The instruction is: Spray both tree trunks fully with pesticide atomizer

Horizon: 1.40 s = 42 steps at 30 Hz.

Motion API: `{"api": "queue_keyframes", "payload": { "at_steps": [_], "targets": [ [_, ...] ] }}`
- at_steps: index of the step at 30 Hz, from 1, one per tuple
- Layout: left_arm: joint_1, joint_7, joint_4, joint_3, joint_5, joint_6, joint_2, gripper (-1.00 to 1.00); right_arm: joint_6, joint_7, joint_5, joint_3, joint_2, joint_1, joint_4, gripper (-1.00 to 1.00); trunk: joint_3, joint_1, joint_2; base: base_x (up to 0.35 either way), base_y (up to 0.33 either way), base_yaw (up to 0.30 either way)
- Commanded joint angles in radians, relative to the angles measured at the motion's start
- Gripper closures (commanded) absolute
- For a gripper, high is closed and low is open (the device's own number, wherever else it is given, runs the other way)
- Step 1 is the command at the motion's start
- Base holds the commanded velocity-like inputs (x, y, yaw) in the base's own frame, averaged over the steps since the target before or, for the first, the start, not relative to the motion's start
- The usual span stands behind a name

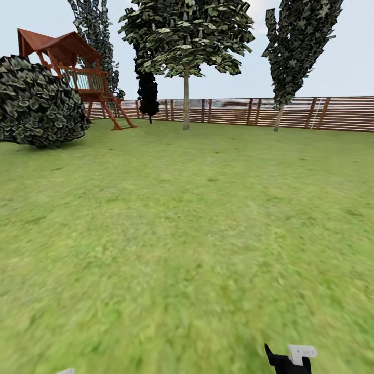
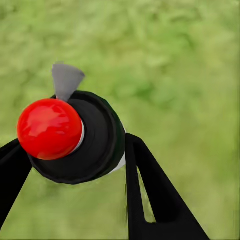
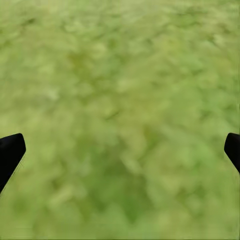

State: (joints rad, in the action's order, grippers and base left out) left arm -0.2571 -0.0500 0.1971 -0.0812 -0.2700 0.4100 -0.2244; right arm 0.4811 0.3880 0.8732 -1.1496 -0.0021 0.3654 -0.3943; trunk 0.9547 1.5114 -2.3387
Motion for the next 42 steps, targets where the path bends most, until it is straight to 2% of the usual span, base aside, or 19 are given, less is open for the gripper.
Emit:
{"api": "queue_keyframes", "payload": {
  "at_steps": [1,23,42],
  "targets": [
    [-0.001,-0.005,-0.001,-0.008,0.002,0.002,0.0,1.0,0.004,0.007,0.004,-0.009,0.0,0.001,0.0,-1.0,0.001,0.0,0.0,0.339,0.0,0.0],
    [-0.001,-0.004,-0.001,-0.009,0.002,0.003,-0.002,1.0,0.005,0.003,0.001,-0.013,-0.006,0.001,-0.001,-1.0,0.001,0.0,0.0,0.339,0.0,0.0],
    [-0.001,-0.005,-0.001,-0.009,0.002,0.003,-0.004,1.0,0.004,0.006,0.004,-0.01,0.0,0.001,0.0,-1.0,0.001,0.0,0.0,0.339,0.0,0.0]
  ]
}}
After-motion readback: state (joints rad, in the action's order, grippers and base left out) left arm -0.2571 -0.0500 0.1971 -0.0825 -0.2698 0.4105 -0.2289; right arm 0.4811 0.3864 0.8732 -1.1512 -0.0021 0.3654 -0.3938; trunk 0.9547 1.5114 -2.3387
